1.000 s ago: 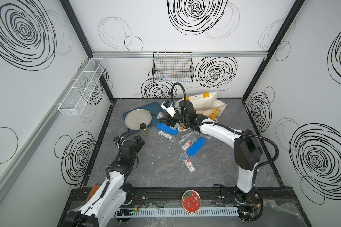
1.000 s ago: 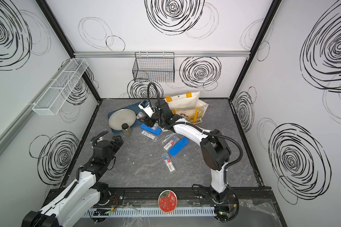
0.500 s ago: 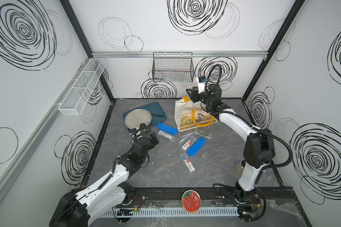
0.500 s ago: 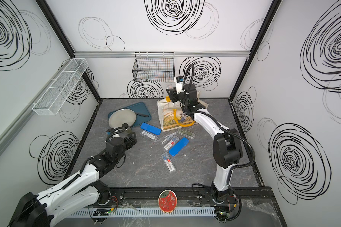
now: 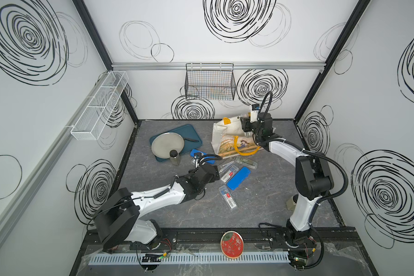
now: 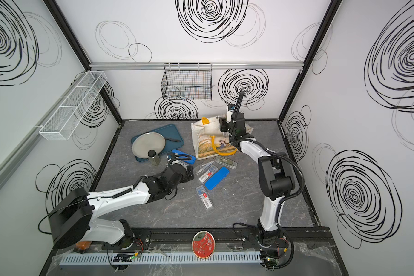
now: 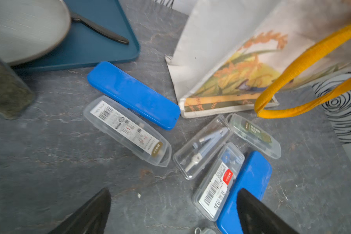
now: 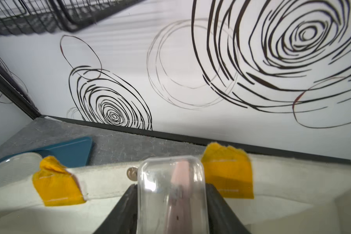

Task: Put the compass set into the canvas bag
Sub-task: Place the compass set in the canvas bag.

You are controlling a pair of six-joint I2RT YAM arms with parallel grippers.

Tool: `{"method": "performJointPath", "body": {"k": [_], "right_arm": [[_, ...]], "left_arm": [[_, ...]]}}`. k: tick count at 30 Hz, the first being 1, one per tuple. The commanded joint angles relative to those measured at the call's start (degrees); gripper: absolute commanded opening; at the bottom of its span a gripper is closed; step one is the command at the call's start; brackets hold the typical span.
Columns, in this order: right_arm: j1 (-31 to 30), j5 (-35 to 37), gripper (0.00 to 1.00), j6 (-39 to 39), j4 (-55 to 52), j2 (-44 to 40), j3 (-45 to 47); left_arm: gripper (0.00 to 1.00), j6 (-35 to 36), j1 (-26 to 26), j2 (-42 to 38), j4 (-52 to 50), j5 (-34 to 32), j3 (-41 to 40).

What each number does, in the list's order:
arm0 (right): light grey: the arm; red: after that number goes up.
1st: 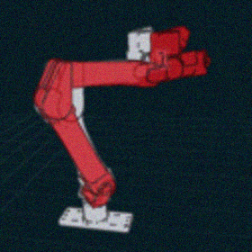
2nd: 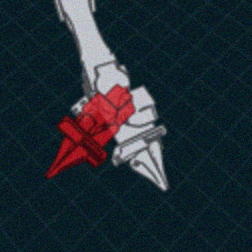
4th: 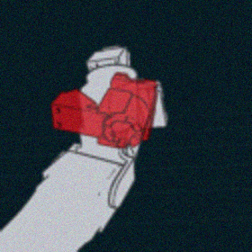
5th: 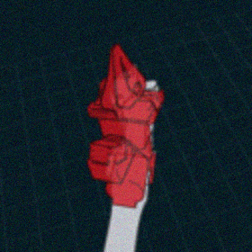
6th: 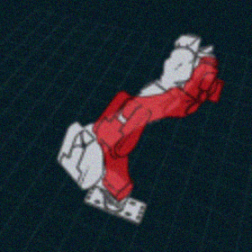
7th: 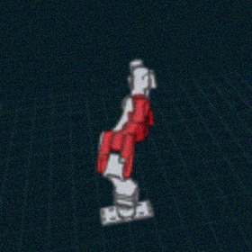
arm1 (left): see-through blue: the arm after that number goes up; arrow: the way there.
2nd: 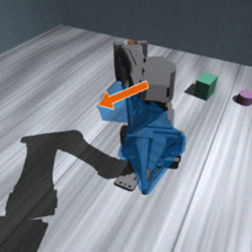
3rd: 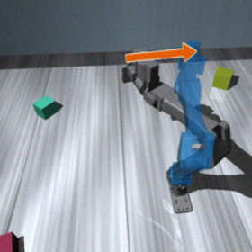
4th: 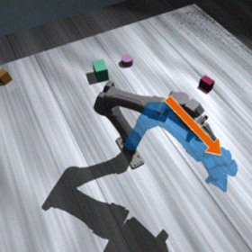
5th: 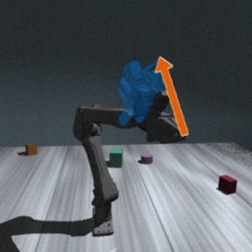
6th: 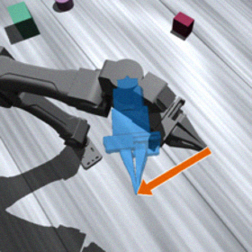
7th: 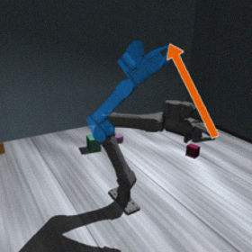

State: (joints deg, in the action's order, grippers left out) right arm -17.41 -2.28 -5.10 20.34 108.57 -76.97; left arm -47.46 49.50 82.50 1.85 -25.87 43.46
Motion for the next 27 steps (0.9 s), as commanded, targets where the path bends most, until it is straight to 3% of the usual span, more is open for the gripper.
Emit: {"method": "performJointPath", "body": {"k": [1,9,15,18,22,27], "right_arm": [[0.2,1.6,0.55,1.3,1.0,0.7,0.0],[0.9,-2.8,0.74,2.5,-3.9,-2.3,-2.6],[1.4,-5.5,0.86,2.3,-7.5,-8.8,-3.8],[1.3,-2.2,0.94,0.2,-11.0,-11.7,-3.9],[1.3,3.9,0.95,-1.2,-17.3,-16.1,-1.9],[1.4,11.2,0.95,-3.7,-19.1,-24.5,7.2]], "left_arm": [[0.99,0.6,2.3,4.8,-3.8,1.3,5.5],[0.99,0.2,6.0,14.8,-17.0,-0.1,16.6],[0.99,0.6,7.9,17.0,-25.8,1.0,20.7],[0.99,-0.7,8.1,17.7,-28.7,4.6,20.6],[0.99,-2.8,8.2,18.2,-28.6,9.5,18.6],[0.99,-5.5,8.6,19.8,-26.8,14.3,17.9]]}}
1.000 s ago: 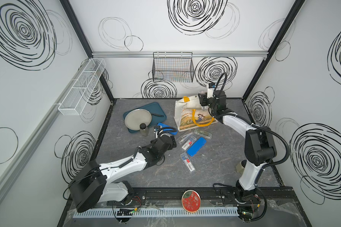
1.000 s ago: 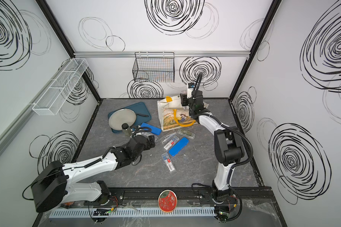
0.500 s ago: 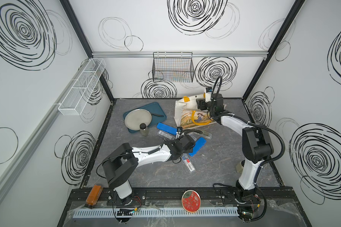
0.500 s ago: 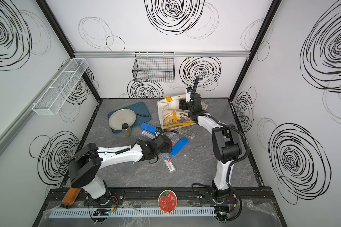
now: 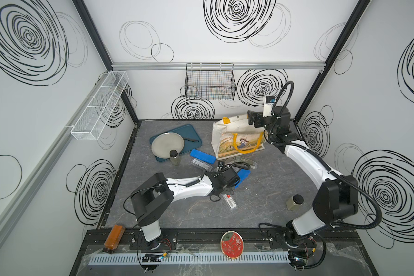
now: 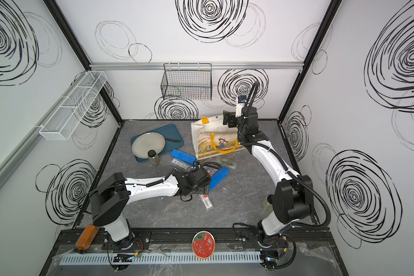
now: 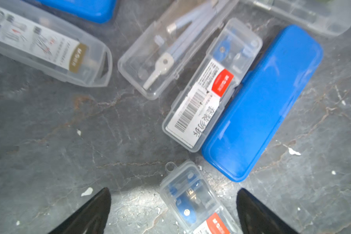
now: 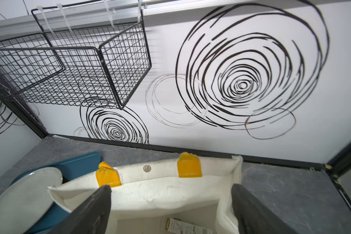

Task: Put the compass set into the canvas bag
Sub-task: Place the compass set in the canvas bag, then pick up the compass set at the center of the board.

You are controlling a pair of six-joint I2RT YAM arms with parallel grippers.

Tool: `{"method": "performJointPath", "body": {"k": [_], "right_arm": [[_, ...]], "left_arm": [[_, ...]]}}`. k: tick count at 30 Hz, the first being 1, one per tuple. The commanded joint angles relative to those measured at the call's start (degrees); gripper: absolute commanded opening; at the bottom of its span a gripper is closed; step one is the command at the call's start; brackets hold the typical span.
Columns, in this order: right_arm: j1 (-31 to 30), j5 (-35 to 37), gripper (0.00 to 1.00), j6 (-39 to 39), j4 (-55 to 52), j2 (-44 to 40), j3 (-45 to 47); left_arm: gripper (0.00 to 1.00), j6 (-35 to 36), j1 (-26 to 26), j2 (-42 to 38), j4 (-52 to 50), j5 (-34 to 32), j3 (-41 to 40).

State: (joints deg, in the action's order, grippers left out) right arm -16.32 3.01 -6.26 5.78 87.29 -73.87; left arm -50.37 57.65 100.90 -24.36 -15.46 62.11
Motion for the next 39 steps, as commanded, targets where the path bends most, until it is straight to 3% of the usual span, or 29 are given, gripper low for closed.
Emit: {"method": "performJointPath", "body": {"k": [1,8,14,18,39], "right_arm": [[0.3,6.9,0.95,-3.0,-4.7,-5.1,6.1],[0.3,10.2,0.94,-4.5,-4.6,-15.2,18.3],[0.3,10.7,0.94,-5.1,-4.3,-20.1,23.6],[0.3,9.8,0.93,-5.6,-3.6,-21.1,25.6],[0.2,3.6,0.93,-5.9,-1.7,-20.5,28.9]], "left_arm": [[0.99,-2.8,0.4,1.8,-0.5,4.3,-0.5],[0.99,-4.1,0.2,5.3,1.1,7.4,0.2],[0.86,-4.6,0.2,6.5,1.1,8.8,0.6],[0.74,-4.7,0.0,6.6,0.9,9.1,0.3],[0.53,-4.2,-5.7,5.4,2.5,4.8,-1.8]]}}
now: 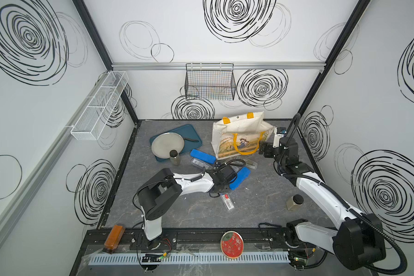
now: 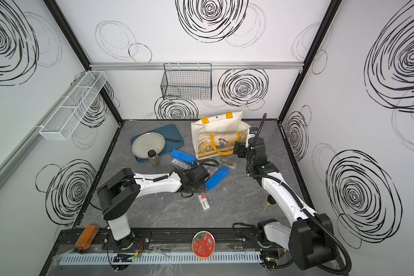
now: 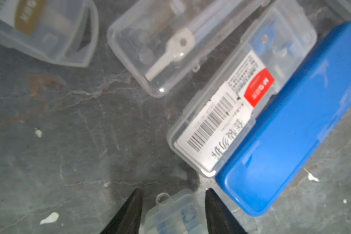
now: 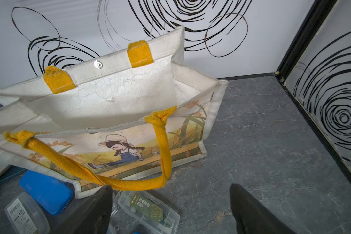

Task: Put the compass set into the canvas bag
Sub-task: Pick up the compass set at the center of the board.

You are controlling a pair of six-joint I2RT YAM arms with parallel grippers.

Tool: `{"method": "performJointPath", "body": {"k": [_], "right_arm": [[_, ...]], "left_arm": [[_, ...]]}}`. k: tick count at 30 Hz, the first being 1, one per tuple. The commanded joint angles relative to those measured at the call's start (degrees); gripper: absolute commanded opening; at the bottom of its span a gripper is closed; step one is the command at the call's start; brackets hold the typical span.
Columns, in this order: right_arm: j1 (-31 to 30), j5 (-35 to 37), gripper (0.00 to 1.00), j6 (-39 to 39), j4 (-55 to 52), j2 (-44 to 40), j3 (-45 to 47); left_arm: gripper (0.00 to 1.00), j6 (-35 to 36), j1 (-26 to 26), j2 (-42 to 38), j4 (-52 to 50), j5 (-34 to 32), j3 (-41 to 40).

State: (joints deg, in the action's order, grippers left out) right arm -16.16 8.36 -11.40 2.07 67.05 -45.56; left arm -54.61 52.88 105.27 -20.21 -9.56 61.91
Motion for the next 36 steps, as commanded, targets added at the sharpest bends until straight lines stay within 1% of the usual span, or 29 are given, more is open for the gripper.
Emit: {"method": "performJointPath", "body": {"k": [1,3,7,8,10,14,20,23,25,28,32,35,36], "right_arm": [[0.1,-2.0,0.93,-0.8,2.0,-0.2,0.6],[0.0,-2.3,0.93,-0.7,1.9,-0.2,0.6],[-0.1,-3.2,0.93,-0.7,2.2,-0.2,0.9],[-0.2,-3.6,0.93,-0.7,2.3,-0.2,1.0],[-0.3,-4.1,0.93,-0.7,2.5,-0.2,1.3],[-0.6,-4.6,0.93,-0.7,2.5,-0.8,2.3],[-1.2,-4.7,0.93,-1.4,3.4,-2.6,4.6],[-1.2,-4.7,0.93,-1.6,3.9,-3.4,5.5],[-1.3,-4.6,0.93,-1.5,4.0,-3.8,5.8],[-1.3,-4.5,0.93,-1.5,3.9,-4.5,6.0],[-1.3,-4.5,0.93,-1.6,4.3,-5.6,6.6],[-1.3,-4.4,0.93,-1.7,4.6,-6.0,6.9],[-1.3,-4.5,0.93,-1.7,4.7,-6.0,6.9]], "left_arm": [[0.55,0.2,-0.9,0.9,-2.0,-1.1,-1.5],[0.64,0.4,-0.7,0.5,-3.4,-1.8,-0.8],[0.86,-0.3,1.1,-1.4,-7.6,-3.4,0.5],[0.89,-0.9,1.8,-2.0,-8.8,-3.8,0.7],[0.89,-2.4,2.8,-2.8,-10.5,-3.8,0.9],[0.89,-5.6,4.9,-2.4,-11.9,-1.8,1.1],[0.87,-6.9,7.0,-0.2,-14.2,-0.9,4.3],[0.83,-7.5,7.1,0.5,-12.3,1.2,3.8],[0.77,-8.1,6.7,1.2,-10.3,2.8,2.9],[0.74,-8.7,6.4,2.0,-8.2,4.2,1.9],[0.71,-8.3,6.1,3.4,-7.7,4.1,2.2],[0.65,-7.2,5.4,4.6,-7.6,3.7,2.8],[0.61,-6.7,5.2,5.0,-7.8,3.3,3.1]]}}
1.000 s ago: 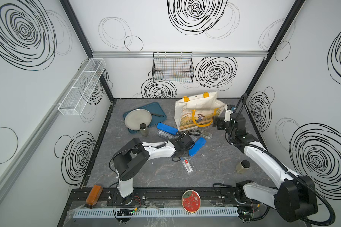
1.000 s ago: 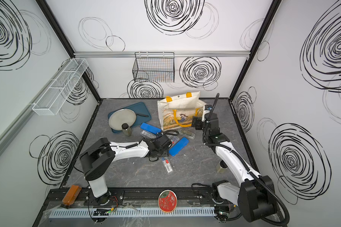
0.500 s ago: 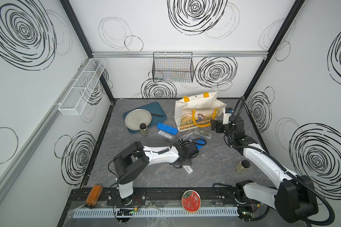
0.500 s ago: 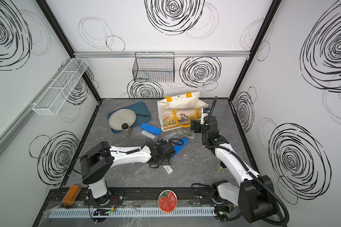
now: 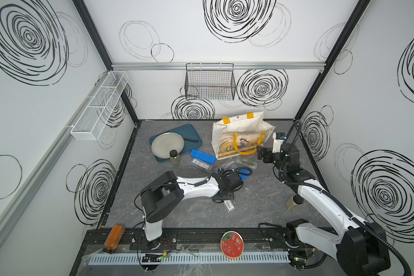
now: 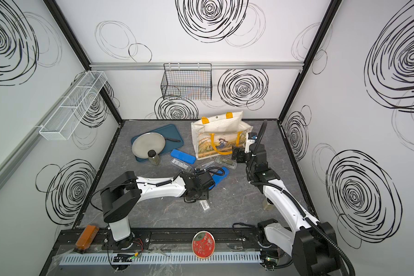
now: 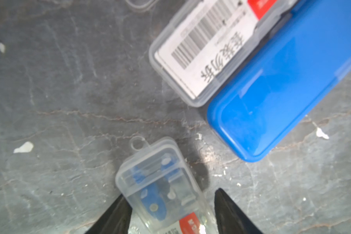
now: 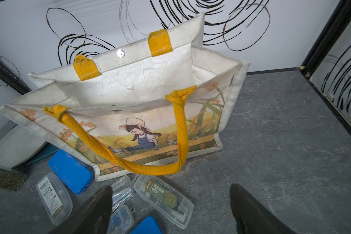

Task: Put the compass set into the canvas bag
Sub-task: Pick up the compass set at the center of the board.

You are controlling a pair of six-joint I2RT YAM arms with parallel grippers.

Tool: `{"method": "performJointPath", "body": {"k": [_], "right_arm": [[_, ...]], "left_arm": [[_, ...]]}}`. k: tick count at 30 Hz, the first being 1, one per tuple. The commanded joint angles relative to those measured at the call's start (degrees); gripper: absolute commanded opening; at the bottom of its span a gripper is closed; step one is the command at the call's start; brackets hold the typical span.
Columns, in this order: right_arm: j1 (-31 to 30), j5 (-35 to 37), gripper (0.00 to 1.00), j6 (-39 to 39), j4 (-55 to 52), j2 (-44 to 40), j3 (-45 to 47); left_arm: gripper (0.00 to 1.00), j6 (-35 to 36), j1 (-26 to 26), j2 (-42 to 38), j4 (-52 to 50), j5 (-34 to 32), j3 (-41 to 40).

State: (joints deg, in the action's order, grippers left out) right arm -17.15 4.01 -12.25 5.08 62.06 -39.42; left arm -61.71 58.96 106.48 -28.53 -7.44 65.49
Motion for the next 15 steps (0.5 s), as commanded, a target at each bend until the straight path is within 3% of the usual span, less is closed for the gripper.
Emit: {"method": "performJointPath", "body": {"k": [1,9,15], "right_arm": [[-0.3,-0.1,0.93,-0.9,1.6,-1.0,0.7],[-0.3,-0.8,0.93,-1.0,1.8,0.0,0.3],[-0.3,-3.5,0.93,-1.0,2.7,0.8,0.2]], "left_arm": [[0.58,0.9,-1.2,4.0,0.2,0.7,-0.1],[0.50,4.2,-3.0,4.0,-1.4,-3.5,2.2],[0.46,3.4,-3.2,-1.5,2.3,-8.8,-1.5]]}}
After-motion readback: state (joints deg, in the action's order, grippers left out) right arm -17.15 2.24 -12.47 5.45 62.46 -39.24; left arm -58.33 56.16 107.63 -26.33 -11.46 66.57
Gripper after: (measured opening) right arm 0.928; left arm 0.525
